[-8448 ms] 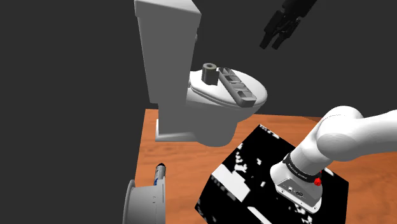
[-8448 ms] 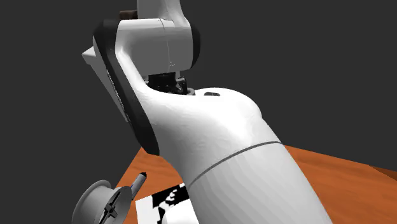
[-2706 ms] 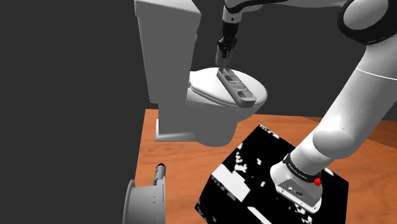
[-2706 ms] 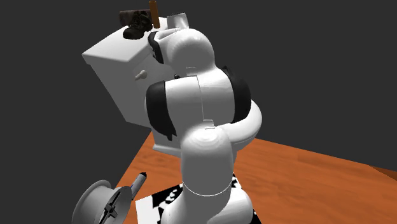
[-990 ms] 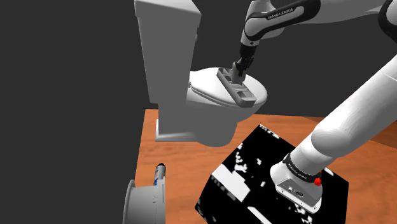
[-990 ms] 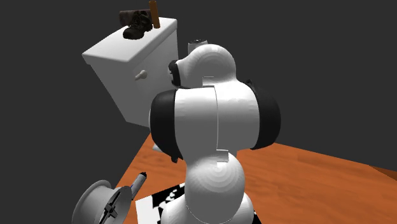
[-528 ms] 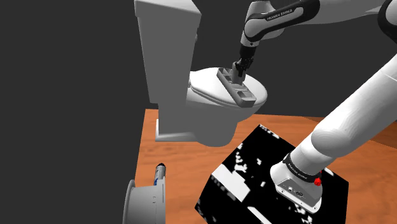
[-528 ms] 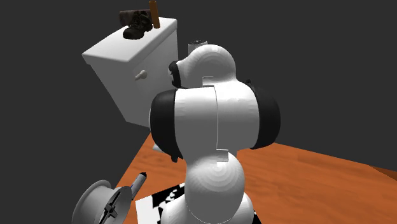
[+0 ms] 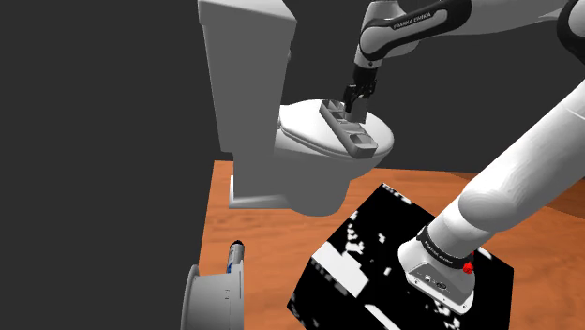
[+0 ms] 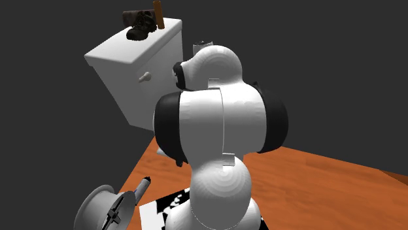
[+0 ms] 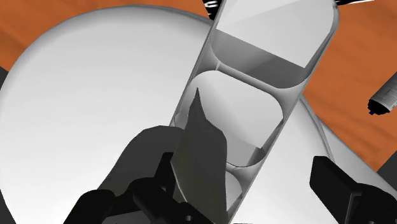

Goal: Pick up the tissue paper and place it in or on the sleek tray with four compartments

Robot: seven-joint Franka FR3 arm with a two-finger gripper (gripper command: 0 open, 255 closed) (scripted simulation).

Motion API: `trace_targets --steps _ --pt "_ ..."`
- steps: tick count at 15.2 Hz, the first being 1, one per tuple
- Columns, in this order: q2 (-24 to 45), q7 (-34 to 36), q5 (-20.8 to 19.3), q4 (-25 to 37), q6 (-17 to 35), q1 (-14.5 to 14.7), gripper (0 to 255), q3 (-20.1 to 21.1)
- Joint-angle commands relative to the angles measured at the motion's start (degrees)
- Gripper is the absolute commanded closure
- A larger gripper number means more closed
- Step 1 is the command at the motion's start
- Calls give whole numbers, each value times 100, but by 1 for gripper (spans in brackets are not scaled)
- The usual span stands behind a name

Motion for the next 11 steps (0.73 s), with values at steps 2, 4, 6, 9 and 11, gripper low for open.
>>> trace_targets --steps 2,4,6,9,11 --pt "-137 -13 21 353 -493 28 0 32" --pt "-171 -15 28 469 -643 37 0 44" --pt "-172 -15 28 469 -644 37 0 44" --pt "-171 -15 28 469 -643 37 0 44" --pt "-171 -15 28 469 -643 37 0 44"
